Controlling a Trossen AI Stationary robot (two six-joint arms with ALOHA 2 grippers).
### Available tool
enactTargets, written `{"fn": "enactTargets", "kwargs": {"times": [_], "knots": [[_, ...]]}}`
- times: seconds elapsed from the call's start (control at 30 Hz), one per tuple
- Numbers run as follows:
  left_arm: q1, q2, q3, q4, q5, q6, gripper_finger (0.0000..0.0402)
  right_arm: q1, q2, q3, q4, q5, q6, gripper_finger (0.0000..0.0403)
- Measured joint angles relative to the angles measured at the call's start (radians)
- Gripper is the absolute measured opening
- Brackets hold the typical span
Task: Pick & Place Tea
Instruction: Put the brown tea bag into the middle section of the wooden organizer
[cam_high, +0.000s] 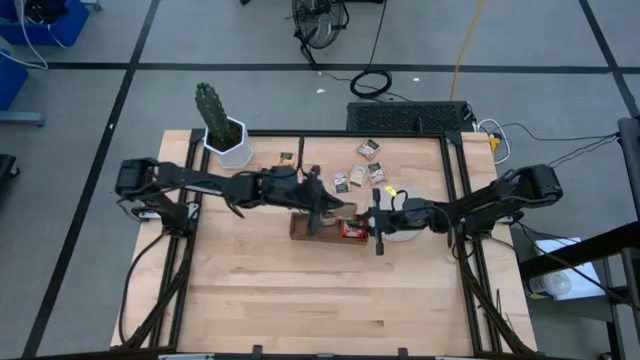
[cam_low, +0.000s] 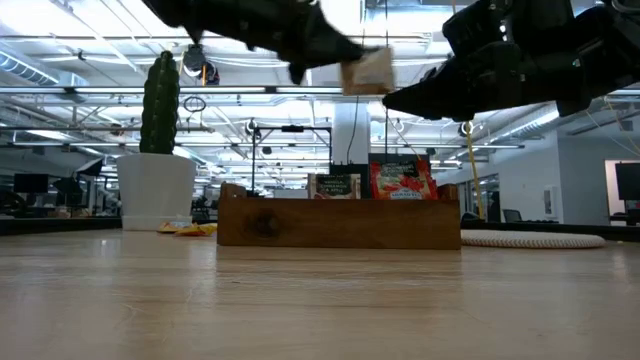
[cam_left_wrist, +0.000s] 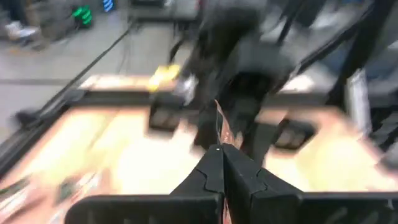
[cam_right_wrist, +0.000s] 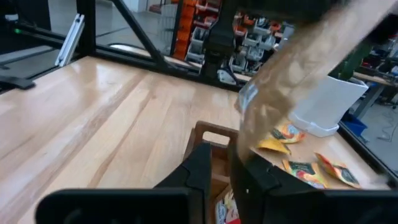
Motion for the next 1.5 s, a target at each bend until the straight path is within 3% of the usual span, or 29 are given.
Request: {"fn": "enactTargets", "kwargs": {"times": [0.13,0.2,0.4,0.67,0.87,1.17,1.5], "knots": [[-0.037,-0.051,-0.001,-0.203,-0.097,0.048,0.0002,0.000,-0.068,0.000,-0.072,0.001,0.000,0.0057],[-0.048,-0.052,-0.015,-0.213,-0.101,0.050,0.0002,0.000,-0.103,0.000,-0.094,0.001,-0.001,0.0058],[-0.053,-0.001,-0.095,-0.098,-0.100,0.025,0.0001,0.000,-0.178,0.000,-0.147,0.003,-0.023,0.0048],[-0.053,0.010,-0.225,0.105,-0.097,-0.004,0.0001,0.000,-0.186,-0.001,-0.167,0.008,-0.038,0.0035],[-0.042,0.010,-0.329,0.260,-0.105,-0.052,0.0001,0.000,-0.186,-0.001,-0.168,0.078,-0.040,0.0027],[-0.021,0.074,-0.351,0.398,-0.067,-0.069,0.0000,0.000,-0.186,-0.001,-0.161,0.076,-0.042,0.0022],[-0.005,0.132,-0.351,0.425,-0.054,-0.099,0.0000,0.000,-0.186,0.000,-0.162,0.076,-0.042,0.0018]]}}
